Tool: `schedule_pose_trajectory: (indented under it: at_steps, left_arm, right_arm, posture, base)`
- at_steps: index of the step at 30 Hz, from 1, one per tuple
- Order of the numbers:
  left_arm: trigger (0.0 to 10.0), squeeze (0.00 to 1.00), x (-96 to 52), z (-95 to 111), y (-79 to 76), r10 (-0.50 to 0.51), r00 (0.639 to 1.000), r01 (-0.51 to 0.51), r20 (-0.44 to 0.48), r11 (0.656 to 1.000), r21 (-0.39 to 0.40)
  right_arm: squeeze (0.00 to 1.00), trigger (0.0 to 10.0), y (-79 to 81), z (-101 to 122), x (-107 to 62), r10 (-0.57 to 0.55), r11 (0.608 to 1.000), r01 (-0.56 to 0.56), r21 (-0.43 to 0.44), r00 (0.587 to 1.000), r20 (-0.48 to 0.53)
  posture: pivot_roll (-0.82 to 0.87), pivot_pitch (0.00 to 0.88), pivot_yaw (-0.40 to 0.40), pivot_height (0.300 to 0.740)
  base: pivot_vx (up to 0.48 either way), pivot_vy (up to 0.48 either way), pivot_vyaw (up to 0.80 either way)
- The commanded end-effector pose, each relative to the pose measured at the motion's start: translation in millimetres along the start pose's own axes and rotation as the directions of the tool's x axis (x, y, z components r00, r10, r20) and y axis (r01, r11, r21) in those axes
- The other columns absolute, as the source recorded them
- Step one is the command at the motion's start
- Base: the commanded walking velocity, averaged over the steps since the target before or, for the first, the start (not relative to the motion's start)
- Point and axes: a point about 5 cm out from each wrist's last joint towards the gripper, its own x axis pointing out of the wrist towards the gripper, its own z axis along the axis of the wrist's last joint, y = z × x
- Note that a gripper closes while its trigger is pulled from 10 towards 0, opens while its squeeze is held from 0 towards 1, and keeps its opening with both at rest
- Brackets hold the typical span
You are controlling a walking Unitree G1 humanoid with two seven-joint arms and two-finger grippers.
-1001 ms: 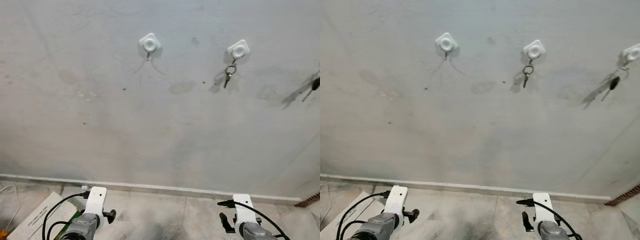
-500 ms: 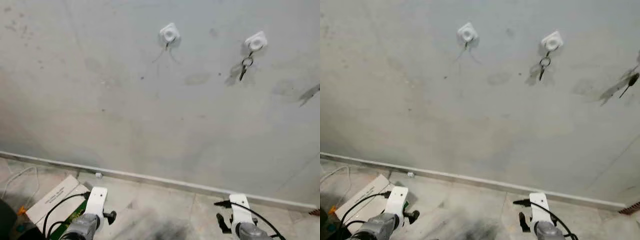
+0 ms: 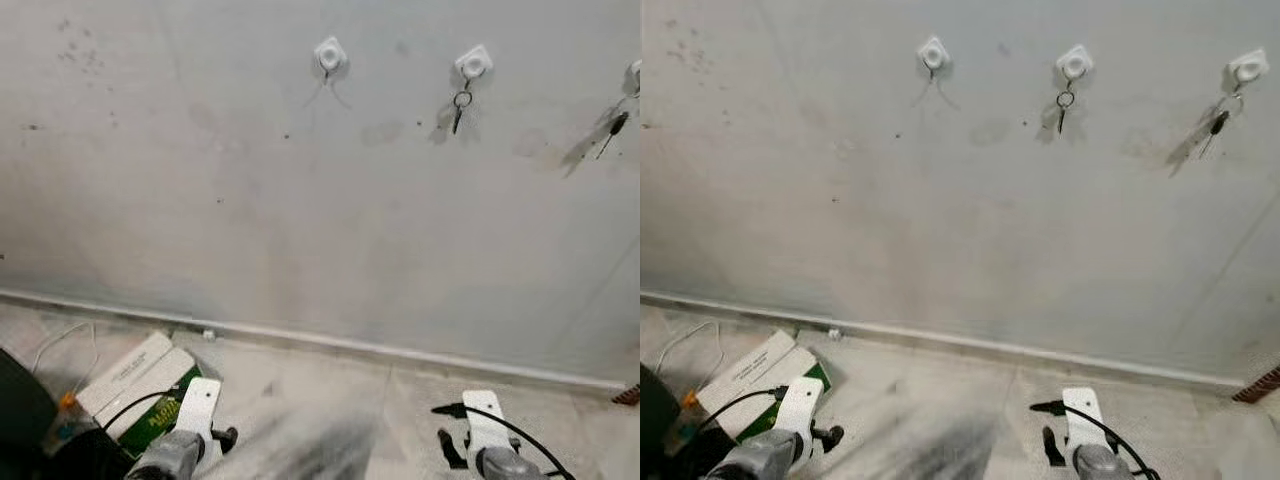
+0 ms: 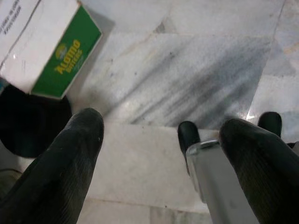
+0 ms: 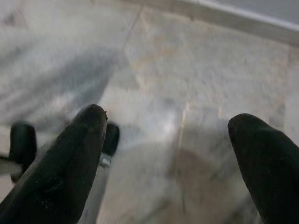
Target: Hang keys on a hook
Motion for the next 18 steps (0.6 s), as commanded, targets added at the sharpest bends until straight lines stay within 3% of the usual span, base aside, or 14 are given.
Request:
schedule_pose_trajectory:
  at_steps: [1,18]
  left_arm:
    - [10.0,0.00,-0.8,0.0,6.2,0.015,1.000,-0.015,-0.004,1.000,0.006]
    - [10.0,0.00,-0.6,0.6,4.8,0.011,1.000,-0.011,-0.005,1.000,0.019]
  right_arm:
    - [0.00,10.0,3.0,-0.7,0.1,0.008,1.000,-0.008,0.001,1.000,-0.002]
    - [0.00,10.0,3.7,5.6,1.0,0.008,1.000,-0.008,-0.018,1.000,0.001]
  posture:
    - [-0.04,0.000,0.037,0.740]
    - [-0.04,0.000,0.034,0.740]
  base:
    - [-0.307,0.000,0.00]
    - [-0.304,0.000,0.00]
